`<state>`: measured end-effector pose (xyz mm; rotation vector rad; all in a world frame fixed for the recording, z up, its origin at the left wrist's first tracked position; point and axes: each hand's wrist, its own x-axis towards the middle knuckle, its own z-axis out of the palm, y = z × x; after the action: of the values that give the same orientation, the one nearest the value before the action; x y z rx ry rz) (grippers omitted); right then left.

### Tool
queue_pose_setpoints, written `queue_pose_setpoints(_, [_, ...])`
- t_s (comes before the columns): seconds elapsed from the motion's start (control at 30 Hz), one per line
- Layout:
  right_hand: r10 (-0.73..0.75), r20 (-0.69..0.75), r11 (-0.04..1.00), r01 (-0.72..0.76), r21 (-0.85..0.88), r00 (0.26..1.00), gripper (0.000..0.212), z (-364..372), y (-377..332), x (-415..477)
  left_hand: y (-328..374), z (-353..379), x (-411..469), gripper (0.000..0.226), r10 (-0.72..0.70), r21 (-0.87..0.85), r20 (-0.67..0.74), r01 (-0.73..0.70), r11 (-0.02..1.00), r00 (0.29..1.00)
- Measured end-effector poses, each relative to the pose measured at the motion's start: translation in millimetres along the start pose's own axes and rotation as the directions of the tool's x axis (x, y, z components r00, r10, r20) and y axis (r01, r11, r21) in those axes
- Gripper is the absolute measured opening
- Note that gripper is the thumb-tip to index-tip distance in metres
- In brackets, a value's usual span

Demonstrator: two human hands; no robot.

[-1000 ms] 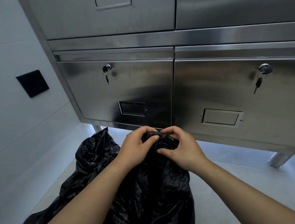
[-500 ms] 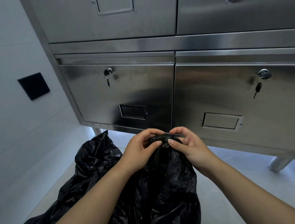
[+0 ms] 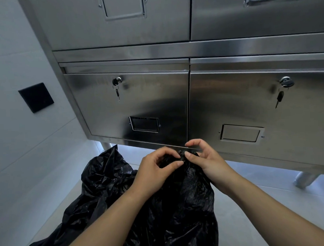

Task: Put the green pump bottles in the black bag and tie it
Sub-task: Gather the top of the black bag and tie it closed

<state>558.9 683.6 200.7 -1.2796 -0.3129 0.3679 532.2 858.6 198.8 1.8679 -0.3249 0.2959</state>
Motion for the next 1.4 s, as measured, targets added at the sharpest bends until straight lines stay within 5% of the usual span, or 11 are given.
queue_pose_setpoints(0.27, [-0.125,0.010,0.944,0.122,-0.306,0.992,0.023,-0.9,6.9,-4.9,-3.4,-1.4,2.2,0.008,-0.134,-0.063,0.010,0.135,0.989,0.991])
queue_pose_setpoints(0.53, [-0.380,-0.039,0.656,0.240,-0.716,0.924,0.021,1.2,12.5,-5.7,-4.6,1.3,0.0,0.005,-0.181,-0.030,0.036,0.182,0.983,0.983])
queue_pose_setpoints(0.7, [-0.426,-0.024,0.559,0.243,-0.793,0.904,0.018,4.2,13.2,-2.7,-1.6,-0.2,-1.2,0.002,-0.203,-0.073,0.096,0.210,0.975,0.974])
queue_pose_setpoints(0.87, [-0.420,-0.123,0.676,0.219,-0.704,0.899,0.020,4.8,14.8,-1.8,2.9,-13.1,2.9,0.023,-0.294,-0.165,0.099,0.307,0.937,0.951])
queue_pose_setpoints(1.13, [-0.280,-0.232,0.891,0.162,-0.424,0.932,0.012,2.3,13.3,1.0,8.6,-12.8,6.6,0.025,-0.312,-0.220,0.168,0.344,0.913,0.935])
queue_pose_setpoints(1.4, [-0.156,-0.183,0.953,0.100,-0.287,0.971,0.013,-3.2,-5.9,-9.3,33.4,-19.2,15.1,0.027,-0.239,0.017,0.112,0.239,0.971,0.964])
